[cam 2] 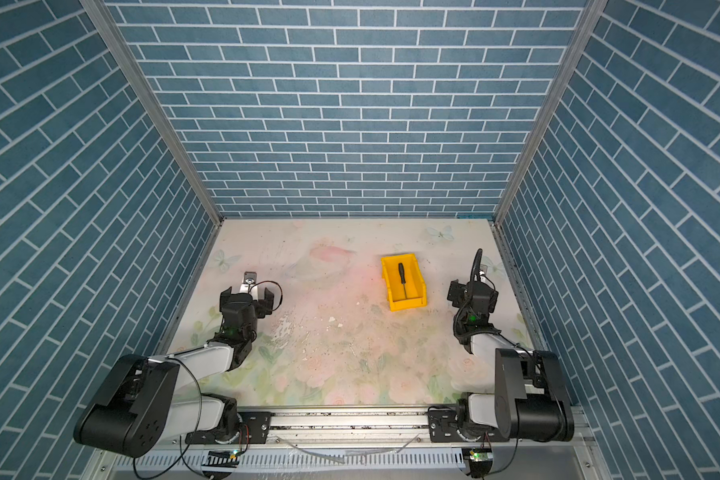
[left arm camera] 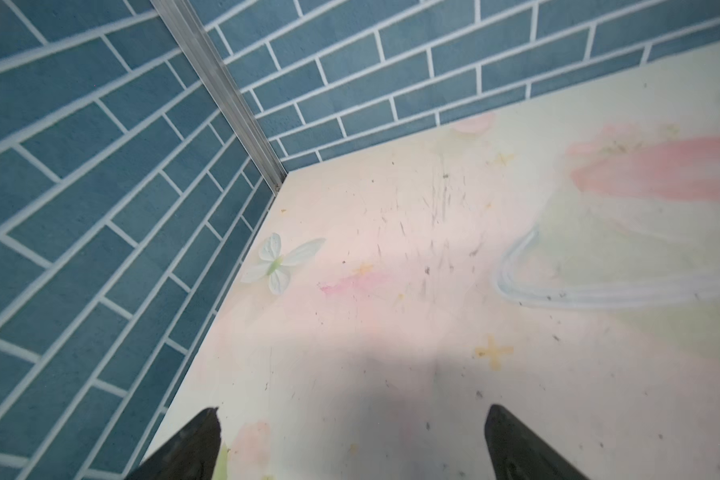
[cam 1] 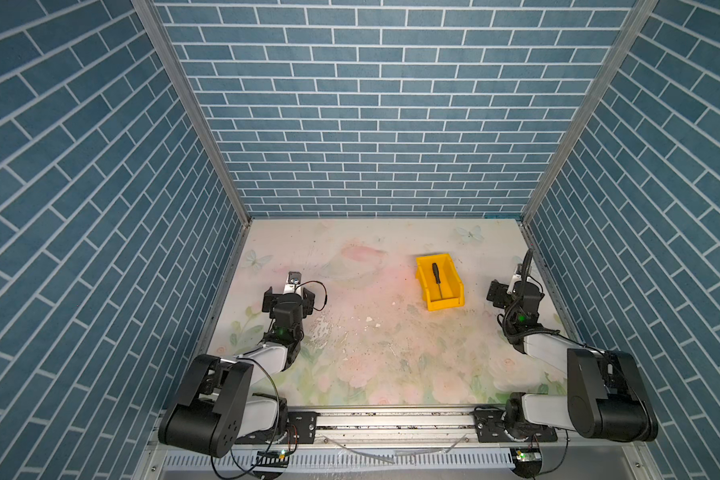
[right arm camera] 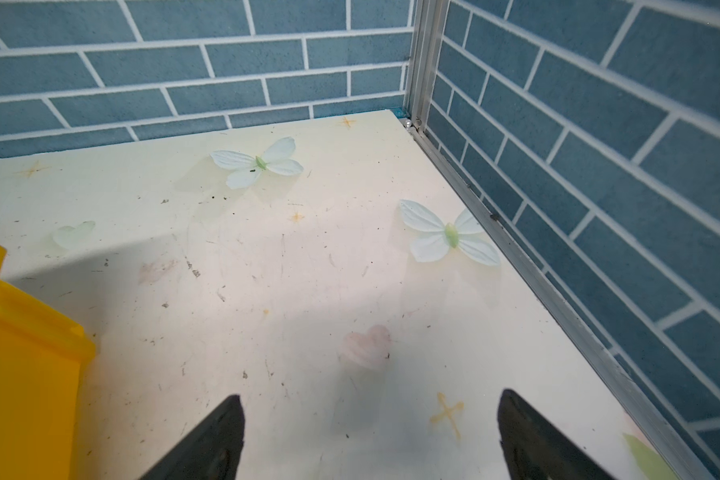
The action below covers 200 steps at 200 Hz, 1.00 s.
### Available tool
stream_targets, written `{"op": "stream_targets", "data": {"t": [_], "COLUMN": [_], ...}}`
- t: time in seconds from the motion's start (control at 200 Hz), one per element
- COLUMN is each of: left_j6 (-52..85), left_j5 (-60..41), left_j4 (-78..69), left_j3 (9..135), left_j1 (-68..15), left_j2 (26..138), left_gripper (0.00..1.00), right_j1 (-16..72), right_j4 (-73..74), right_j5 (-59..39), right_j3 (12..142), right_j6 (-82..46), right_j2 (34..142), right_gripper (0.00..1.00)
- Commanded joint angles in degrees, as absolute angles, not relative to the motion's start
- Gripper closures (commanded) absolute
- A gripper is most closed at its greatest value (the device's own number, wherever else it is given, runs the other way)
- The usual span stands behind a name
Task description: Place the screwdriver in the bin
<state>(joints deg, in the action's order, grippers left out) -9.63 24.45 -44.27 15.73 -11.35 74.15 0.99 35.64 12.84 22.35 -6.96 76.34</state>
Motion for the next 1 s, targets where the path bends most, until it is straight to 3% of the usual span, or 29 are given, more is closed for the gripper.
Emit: {"op": "stream_targets", "data": {"t": [0.0, 0.36, 0.51, 0.655, 0.996], "left_j6": [-6.70, -5.99, -4.32, -3.09, -2.37], "left_j5": [22.32, 18.83, 18.81, 18.60, 17.84], "left_j4": [-51.31, -67.20, -60.01, -54.18, -53.52], "left_j3": [15.23, 14.59, 17.02, 20.43, 20.59], "left_j1": [-9.38, -7.25, -6.52, -5.28, -4.48], "left_j2": [75.15, 89.33, 87.91, 88.31, 88.07], "left_gripper": [0.00, 0.00, 0.00, 0.00, 0.00], "right_j1": [0.56, -2.94, -3.15, -3.26, -3.20], "right_j4": [38.83, 42.96, 61.98, 50.59, 50.31], "right_j5": [10.59, 2.77, 2.97, 4.79, 4.12], "right_j3": [21.80, 20.72, 17.01, 21.08, 22.06], "right_j6": [-5.64, -4.96, -4.59, -5.38, -5.19], "right_j2": [77.02, 77.93, 89.00, 87.29, 88.02], "right_gripper": [0.05, 0.04, 0.04, 0.03, 0.03]}}
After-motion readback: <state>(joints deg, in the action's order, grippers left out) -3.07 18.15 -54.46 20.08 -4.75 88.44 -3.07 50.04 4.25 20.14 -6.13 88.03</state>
